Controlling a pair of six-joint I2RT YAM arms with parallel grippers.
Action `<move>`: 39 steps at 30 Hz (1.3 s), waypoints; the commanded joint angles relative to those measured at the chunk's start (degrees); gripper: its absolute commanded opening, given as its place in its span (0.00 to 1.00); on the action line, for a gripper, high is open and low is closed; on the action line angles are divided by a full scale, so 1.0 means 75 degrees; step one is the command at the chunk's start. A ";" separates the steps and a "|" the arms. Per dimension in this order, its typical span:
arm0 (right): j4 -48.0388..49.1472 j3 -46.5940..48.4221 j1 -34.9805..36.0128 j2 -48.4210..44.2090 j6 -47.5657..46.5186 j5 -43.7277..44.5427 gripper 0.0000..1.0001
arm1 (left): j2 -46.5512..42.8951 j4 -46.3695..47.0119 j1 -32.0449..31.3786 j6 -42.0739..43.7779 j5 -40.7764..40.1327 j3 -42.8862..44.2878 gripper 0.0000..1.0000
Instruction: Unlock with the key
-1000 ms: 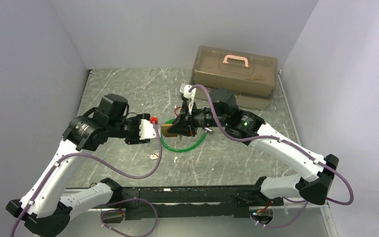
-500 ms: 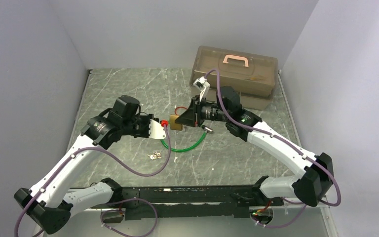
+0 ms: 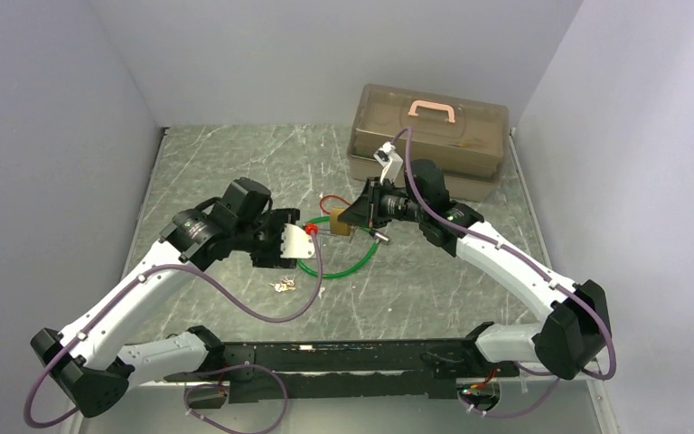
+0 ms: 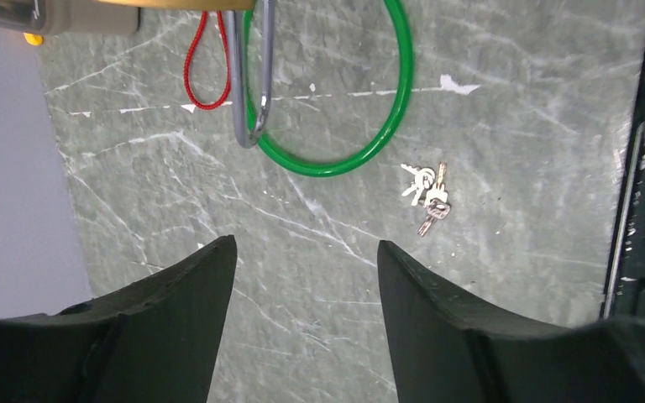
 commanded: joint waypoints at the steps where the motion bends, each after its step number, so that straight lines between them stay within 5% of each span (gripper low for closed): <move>1: 0.0274 0.0037 0.0007 -0.0567 -0.0069 0.0193 0.00 | 0.0050 -0.0820 -0.0023 -0.1060 0.0606 0.0971 0.69; 8: -0.0257 -0.0983 -0.0077 -0.1458 -0.0069 0.0433 0.00 | -0.0356 -0.1574 0.0459 -0.1370 0.1246 0.1652 0.79; 9: -0.0338 -0.1386 -0.0130 -0.1791 0.0036 0.0510 0.00 | -0.0394 -0.1723 0.0581 -0.1382 0.1242 0.1680 0.98; 10: -0.0343 -0.1609 -0.0153 -0.1946 0.0133 0.0531 0.00 | -0.0442 -0.1726 0.0660 -0.1380 0.1207 0.1614 0.99; 19: -0.0236 -0.3449 -0.0341 -0.3147 0.0940 0.0520 0.00 | -0.1116 -0.1543 0.2002 -0.1808 0.0788 0.1017 0.99; 29: 0.0024 -0.4810 -0.0735 -0.3675 0.1416 0.0489 0.00 | -0.1219 -0.2094 0.4483 -0.1597 0.2033 0.0636 0.99; 39: -0.0054 -0.5721 -0.1199 -0.4632 0.1982 0.1423 0.00 | -0.0756 -0.2248 0.4855 -0.1571 0.2472 0.0738 0.99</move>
